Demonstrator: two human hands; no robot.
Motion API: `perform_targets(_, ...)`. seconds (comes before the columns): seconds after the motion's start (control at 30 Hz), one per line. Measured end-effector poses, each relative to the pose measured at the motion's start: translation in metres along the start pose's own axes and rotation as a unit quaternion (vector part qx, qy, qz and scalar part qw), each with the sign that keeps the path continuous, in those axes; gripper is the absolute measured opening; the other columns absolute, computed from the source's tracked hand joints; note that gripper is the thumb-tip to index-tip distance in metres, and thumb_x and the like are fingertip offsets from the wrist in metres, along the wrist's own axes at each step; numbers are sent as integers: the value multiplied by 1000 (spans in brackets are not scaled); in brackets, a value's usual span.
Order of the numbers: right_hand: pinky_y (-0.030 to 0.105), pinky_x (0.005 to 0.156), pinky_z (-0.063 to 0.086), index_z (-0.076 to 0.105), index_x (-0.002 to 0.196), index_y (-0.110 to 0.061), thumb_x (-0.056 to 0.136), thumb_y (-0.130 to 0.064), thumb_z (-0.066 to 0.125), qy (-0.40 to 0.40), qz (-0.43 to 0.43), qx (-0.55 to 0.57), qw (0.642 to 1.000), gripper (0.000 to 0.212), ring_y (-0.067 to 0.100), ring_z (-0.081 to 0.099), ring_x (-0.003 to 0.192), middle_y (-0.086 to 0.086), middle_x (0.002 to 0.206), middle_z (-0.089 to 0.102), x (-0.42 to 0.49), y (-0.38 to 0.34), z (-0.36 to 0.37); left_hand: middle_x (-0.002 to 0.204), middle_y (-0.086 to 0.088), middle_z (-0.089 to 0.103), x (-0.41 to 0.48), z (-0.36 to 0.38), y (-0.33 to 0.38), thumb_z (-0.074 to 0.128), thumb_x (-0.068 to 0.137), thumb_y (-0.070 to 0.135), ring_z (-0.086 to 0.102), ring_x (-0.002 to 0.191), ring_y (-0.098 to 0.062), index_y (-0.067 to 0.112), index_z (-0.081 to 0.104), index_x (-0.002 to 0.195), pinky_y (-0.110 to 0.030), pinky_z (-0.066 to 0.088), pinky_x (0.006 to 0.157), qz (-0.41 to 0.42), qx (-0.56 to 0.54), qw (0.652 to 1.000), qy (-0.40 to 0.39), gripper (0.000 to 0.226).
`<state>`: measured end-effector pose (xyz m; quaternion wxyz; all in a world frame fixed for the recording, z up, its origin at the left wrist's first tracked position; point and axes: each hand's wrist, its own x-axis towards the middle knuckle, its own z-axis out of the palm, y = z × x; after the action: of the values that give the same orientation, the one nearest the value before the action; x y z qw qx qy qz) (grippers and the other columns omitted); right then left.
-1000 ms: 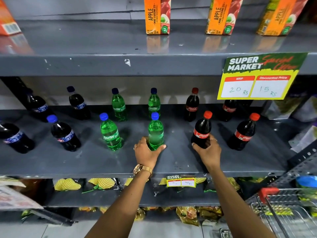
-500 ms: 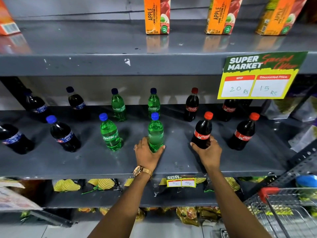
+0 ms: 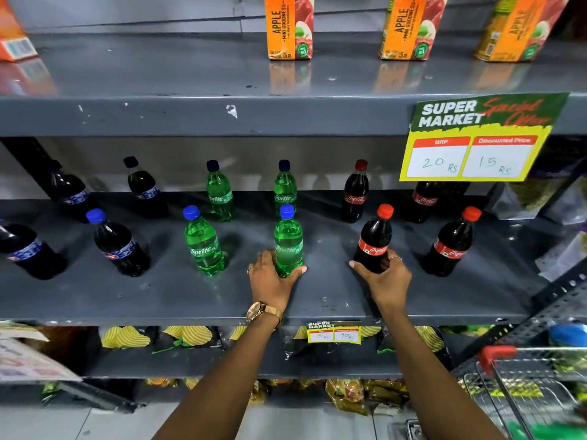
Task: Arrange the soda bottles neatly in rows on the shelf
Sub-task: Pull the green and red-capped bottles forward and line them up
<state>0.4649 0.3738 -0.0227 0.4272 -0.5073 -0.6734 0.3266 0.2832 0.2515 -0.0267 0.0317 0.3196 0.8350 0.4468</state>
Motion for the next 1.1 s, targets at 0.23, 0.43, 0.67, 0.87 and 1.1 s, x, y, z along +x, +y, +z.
perform_targets(0.23, 29, 81, 50, 66, 103, -9, 61, -30, 88, -7, -3, 6, 1000, 52, 19, 65, 88, 10, 99, 73, -2, 2, -1, 91, -13, 66, 1, 1, 1, 83, 53, 53, 57, 86, -36, 9, 51, 88, -39, 36, 81, -10, -5, 1000, 3, 64)
perform_targets(0.43, 27, 77, 47, 65, 102, -9, 57, -36, 89, 2, 3, -1, 1000, 58, 15, 61, 85, 10, 98, 71, -2, 1, 1, 94, -14, 65, 3, 1, 3, 82, 54, 54, 56, 89, -37, 10, 50, 90, -43, 39, 87, -18, 3, 1000, -8, 65)
perform_targets(0.67, 31, 78, 49, 63, 101, -9, 48, -48, 88, 7, 12, -13, 1000, 70, 25, 66, 90, 12, 99, 71, 1, 0, 4, 97, -14, 64, 2, 0, 5, 80, 58, 56, 55, 92, -37, 10, 49, 92, -47, 40, 93, -19, 12, 1000, -15, 65)
perform_targets(0.87, 30, 78, 50, 63, 99, -12, 45, -53, 87, 4, 18, -12, 1000, 72, 24, 67, 90, 9, 98, 72, 0, -1, 2, 99, -14, 64, 0, 0, 5, 80, 58, 54, 54, 94, -37, 10, 48, 93, -45, 39, 90, -14, 9, 1000, -11, 64)
perform_targets(1.1, 33, 77, 53, 62, 96, -14, 45, -54, 86, -3, 16, -13, 1000, 69, 23, 67, 88, 8, 96, 72, -1, 0, 0, 98, -13, 63, 0, 0, 3, 79, 58, 55, 53, 93, -36, 11, 48, 92, -45, 39, 89, -15, 5, 1000, -15, 64)
